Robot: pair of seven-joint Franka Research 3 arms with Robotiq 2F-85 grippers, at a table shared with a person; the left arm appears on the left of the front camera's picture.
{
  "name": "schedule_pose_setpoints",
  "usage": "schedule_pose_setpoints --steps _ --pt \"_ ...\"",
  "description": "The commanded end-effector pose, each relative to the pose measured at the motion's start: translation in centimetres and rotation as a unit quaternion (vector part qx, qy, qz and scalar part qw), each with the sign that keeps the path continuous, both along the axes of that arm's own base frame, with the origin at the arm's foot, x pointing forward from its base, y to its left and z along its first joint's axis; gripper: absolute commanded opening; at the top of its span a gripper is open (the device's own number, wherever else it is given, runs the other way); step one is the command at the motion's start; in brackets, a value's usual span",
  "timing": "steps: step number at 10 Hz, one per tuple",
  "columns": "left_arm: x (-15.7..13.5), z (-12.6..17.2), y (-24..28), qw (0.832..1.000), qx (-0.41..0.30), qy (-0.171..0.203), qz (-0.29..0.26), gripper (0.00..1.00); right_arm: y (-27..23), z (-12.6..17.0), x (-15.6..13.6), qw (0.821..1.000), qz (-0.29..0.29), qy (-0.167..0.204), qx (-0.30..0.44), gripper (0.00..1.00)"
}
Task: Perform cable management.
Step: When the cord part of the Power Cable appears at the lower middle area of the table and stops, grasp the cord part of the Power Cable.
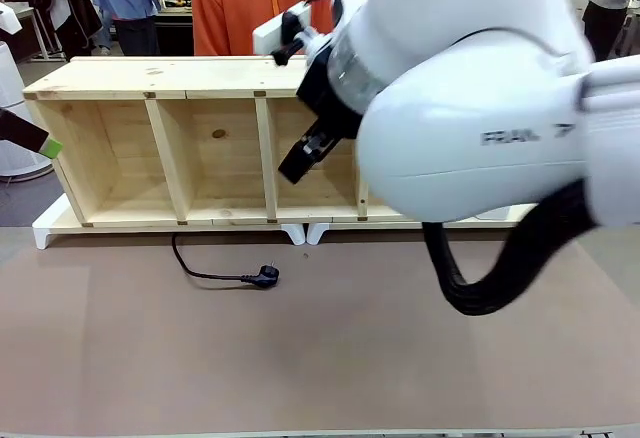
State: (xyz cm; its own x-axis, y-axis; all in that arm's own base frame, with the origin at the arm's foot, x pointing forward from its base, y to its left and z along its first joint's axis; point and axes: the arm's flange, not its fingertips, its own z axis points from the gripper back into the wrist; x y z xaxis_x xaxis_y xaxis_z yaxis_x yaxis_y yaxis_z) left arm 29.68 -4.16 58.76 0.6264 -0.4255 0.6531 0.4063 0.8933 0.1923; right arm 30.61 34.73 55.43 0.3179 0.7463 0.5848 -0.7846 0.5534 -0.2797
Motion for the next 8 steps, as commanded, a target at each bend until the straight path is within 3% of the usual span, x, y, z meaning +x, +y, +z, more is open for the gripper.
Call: schedule_pose_setpoints --steps 1,5,8 --pt "0.1 0.0 0.1 1.0 0.0 0.0 0.001 1.0 2.3 -1.5 2.2 0.998 0.048 0.007 -0.029 1.0" --pt "0.1 0.0 0.1 1.0 0.0 0.0 0.001 1.0 6.5 -5.1 5.5 0.991 0.077 0.068 -0.088 1.0" --pt "0.1 0.0 0.1 1.0 0.0 0.0 0.001 1.0 9.7 -7.4 6.8 0.983 0.092 0.093 -0.131 1.0"
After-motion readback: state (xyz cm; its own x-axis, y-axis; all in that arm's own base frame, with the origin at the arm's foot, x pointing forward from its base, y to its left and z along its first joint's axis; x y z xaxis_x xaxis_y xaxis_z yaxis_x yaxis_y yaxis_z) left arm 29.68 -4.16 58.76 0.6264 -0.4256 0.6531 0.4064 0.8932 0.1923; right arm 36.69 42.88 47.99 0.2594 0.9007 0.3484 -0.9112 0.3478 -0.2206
